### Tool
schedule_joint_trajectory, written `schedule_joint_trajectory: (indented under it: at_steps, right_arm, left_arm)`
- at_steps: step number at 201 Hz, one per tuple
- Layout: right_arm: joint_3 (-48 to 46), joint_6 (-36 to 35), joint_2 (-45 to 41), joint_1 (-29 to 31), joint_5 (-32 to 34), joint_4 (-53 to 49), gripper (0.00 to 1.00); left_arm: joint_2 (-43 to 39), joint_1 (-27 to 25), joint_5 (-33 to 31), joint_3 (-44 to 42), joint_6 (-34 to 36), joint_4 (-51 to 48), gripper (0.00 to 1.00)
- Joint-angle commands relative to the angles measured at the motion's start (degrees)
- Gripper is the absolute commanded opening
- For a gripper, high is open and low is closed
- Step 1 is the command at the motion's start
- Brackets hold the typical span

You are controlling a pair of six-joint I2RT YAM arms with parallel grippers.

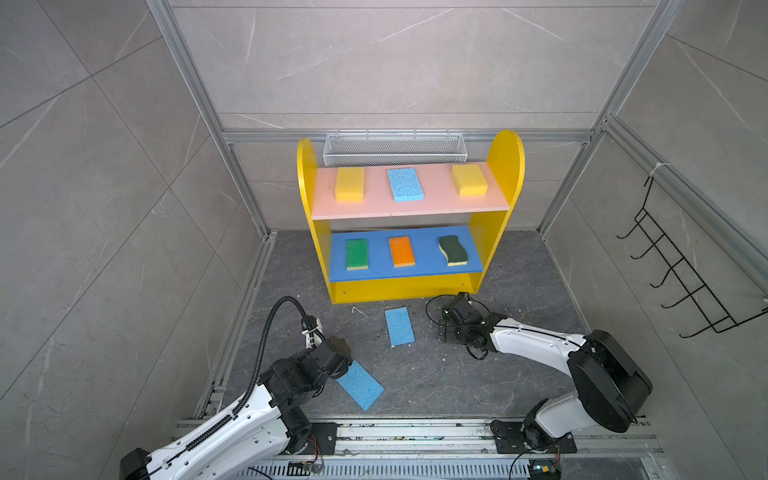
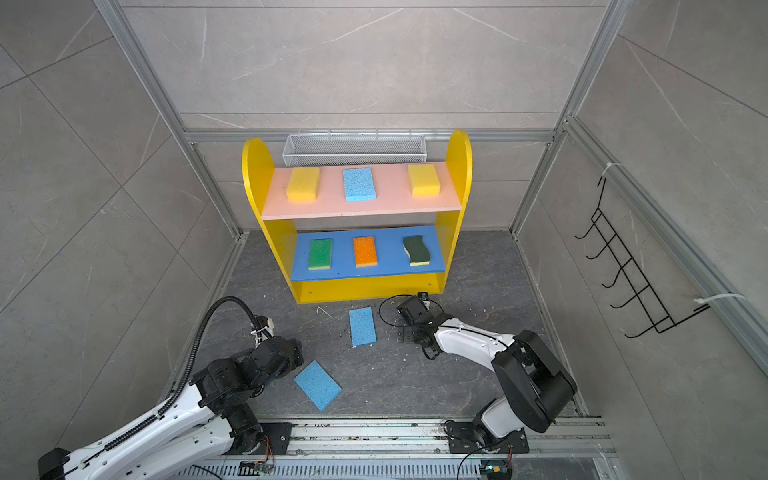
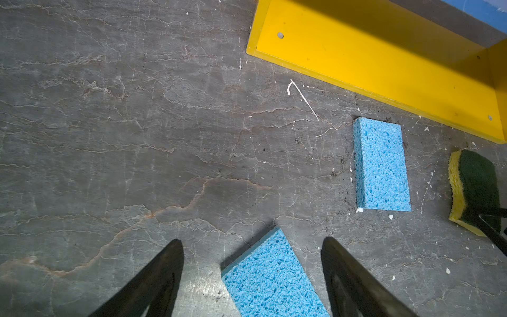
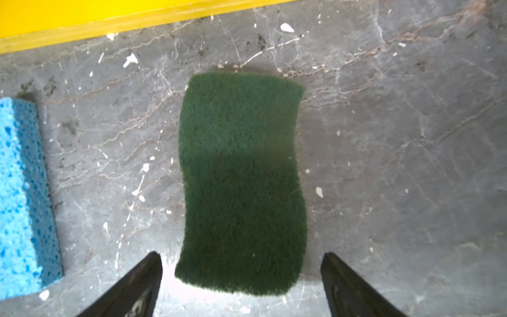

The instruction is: Place and organize the cleaning sponges onto the shelf

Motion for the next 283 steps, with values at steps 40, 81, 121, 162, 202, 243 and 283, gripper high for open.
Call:
schedule_joint_trajectory:
  at_steps: [40,81,121,162,202,243,283]
  right_arm:
    - [1.70,1.88,3.34,0.43,1.36,0.23,0.93]
    - [1.17,1.79,4.27,0.41,1.65,2.50,0.91]
    - [1.52,2.12,5.41,0.36,2.23,2.97,0.87]
    - [0.32,1.82,4.89,0.40,2.74,3.78,0.80]
    - [-1.71,0.66,3.97,0.43,2.81,6.42,0.73]
    - [-3.91,0.56,3.55,0.41,3.63,8.50,0.68]
    - [-7.98,0.23,0.73,0.40,4.58,12.36,0.61]
  left_arm:
    - [-3.37,-0.13,-1.45,-0.72,-1.75,-3.01,0.82]
    - [-4.15,-0.19,-1.71,-0.66,-1.93,-3.92,0.82]
    - [-3.50,-0.14,-1.55,-0.72,-2.24,-3.68,0.82]
    - [-3.29,-0.12,-1.45,-1.05,-2.43,-3.01,0.82]
    - [-3.21,-0.17,-1.28,-1.73,-2.46,-2.26,0.82]
    - [-3.32,-0.15,-1.01,-2.56,-2.06,-1.56,0.82]
    - [-4.28,-0.17,-0.58,-3.72,-0.92,-0.02,0.82]
